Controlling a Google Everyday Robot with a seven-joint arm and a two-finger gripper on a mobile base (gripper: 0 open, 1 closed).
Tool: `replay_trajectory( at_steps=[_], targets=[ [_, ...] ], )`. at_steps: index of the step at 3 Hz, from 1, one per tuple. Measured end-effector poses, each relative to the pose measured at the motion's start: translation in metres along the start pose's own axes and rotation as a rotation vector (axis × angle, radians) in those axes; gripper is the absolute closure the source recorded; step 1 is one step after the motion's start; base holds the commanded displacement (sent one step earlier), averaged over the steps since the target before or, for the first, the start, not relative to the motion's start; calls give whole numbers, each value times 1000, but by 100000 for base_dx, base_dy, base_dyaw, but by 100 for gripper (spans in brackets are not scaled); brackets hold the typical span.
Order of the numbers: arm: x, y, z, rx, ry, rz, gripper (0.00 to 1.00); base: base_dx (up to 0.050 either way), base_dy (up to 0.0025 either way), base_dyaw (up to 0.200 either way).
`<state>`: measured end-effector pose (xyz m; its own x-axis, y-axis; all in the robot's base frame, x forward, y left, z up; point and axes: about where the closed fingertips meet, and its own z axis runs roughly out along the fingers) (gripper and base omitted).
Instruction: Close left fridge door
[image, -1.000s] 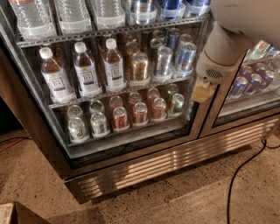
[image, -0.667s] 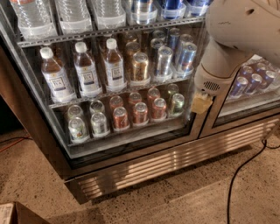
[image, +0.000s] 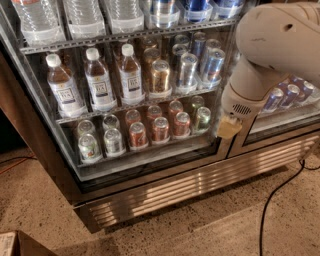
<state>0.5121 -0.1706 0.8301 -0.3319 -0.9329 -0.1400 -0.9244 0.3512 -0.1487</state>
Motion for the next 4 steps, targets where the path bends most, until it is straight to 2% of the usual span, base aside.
replay_trajectory(
  at_steps=[1, 2, 3, 4],
  targets=[
    [14, 61, 35, -25, -20, -43, 100, 0, 0, 0],
    [14, 61, 35, -25, -21, -43, 100, 0, 0, 0],
    [15, 60, 38, -59, -86, -58, 100, 0, 0, 0],
    [39, 49, 51, -131, -216, -3, 100, 0, 0, 0]
  ],
)
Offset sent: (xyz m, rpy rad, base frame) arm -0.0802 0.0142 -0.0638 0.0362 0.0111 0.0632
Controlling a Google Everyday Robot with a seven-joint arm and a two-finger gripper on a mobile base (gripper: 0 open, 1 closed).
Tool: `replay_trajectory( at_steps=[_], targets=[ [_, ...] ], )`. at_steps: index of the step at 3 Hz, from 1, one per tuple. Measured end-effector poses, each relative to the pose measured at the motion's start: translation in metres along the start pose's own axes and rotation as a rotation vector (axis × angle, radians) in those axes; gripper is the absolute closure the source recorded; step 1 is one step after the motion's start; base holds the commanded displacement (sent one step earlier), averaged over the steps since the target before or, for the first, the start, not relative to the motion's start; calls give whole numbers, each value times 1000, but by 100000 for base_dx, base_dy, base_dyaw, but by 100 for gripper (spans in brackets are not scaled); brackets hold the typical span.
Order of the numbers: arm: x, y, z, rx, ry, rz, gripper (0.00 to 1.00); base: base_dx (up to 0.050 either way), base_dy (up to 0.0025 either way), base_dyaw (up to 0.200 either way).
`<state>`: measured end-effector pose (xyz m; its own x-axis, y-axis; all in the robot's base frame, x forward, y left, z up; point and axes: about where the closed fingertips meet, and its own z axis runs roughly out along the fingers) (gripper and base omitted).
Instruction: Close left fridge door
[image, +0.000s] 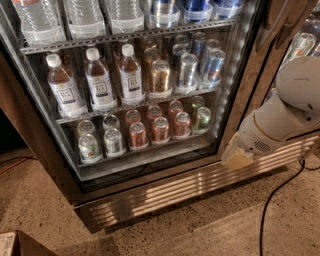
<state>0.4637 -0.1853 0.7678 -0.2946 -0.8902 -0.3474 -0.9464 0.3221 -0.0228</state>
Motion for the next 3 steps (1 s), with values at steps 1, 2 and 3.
replay_trajectory(
  at_steps=[1, 2, 3],
  targets=[
    [-8, 6, 4, -82, -129, -54, 100, 0, 0, 0],
    [-14, 8, 4, -84, -152, -103, 100, 0, 0, 0],
    [-14, 8, 4, -84, -152, -103, 100, 0, 0, 0]
  ],
)
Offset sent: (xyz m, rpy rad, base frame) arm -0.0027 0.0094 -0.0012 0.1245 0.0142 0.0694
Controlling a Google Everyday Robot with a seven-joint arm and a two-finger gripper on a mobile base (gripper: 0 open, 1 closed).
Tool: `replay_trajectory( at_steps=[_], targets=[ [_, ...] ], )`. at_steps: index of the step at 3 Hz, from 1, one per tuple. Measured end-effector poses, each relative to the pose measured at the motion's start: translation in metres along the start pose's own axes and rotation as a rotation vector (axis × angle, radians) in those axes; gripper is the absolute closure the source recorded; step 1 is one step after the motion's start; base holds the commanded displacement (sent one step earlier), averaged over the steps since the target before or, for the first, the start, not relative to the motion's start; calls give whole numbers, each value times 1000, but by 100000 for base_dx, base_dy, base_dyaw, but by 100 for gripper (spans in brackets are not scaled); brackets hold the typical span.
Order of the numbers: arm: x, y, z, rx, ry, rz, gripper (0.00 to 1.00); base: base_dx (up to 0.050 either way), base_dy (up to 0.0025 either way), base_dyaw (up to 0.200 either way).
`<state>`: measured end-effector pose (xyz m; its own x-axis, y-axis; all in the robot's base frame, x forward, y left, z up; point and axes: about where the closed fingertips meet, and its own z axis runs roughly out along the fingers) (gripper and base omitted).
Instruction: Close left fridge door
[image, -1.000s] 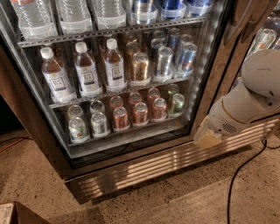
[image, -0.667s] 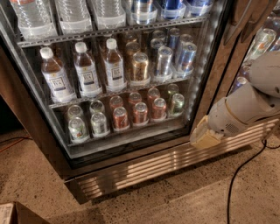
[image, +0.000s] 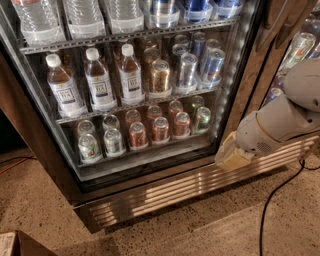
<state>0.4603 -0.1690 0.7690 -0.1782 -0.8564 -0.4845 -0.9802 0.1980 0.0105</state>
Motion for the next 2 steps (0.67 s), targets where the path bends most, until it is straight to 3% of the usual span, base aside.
replay_trajectory(
  at_steps=[2],
  targets=[
    [0, 0, 0, 0, 0, 0, 58, 0, 0, 0]
  ],
)
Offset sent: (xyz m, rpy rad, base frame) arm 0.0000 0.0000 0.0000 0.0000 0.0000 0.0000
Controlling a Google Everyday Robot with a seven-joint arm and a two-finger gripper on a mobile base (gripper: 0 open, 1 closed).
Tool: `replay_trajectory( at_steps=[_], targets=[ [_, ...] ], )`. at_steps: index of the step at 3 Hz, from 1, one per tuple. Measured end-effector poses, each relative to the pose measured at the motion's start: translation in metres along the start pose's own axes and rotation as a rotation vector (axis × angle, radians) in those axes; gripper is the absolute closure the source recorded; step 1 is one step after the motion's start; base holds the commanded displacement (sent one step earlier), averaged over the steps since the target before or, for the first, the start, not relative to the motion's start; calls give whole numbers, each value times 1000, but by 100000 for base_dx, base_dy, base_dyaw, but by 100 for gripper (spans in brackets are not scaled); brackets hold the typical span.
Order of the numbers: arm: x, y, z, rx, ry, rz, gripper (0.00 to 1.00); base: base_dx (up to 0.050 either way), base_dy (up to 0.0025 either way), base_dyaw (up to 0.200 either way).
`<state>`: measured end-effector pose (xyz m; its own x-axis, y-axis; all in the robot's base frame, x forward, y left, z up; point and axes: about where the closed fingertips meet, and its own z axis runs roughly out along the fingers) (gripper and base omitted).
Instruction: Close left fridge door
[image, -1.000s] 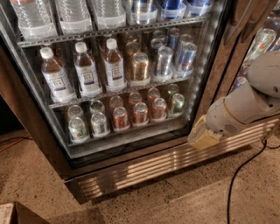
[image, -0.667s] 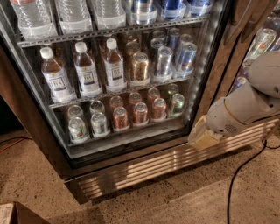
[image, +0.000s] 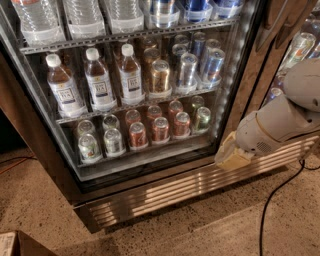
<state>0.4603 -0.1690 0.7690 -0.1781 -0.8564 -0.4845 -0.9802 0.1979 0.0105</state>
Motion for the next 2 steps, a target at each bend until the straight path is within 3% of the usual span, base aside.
replay_trajectory(
  at_steps=[2],
  targets=[
    [0, 0, 0, 0, 0, 0, 11, 0, 0, 0]
  ],
)
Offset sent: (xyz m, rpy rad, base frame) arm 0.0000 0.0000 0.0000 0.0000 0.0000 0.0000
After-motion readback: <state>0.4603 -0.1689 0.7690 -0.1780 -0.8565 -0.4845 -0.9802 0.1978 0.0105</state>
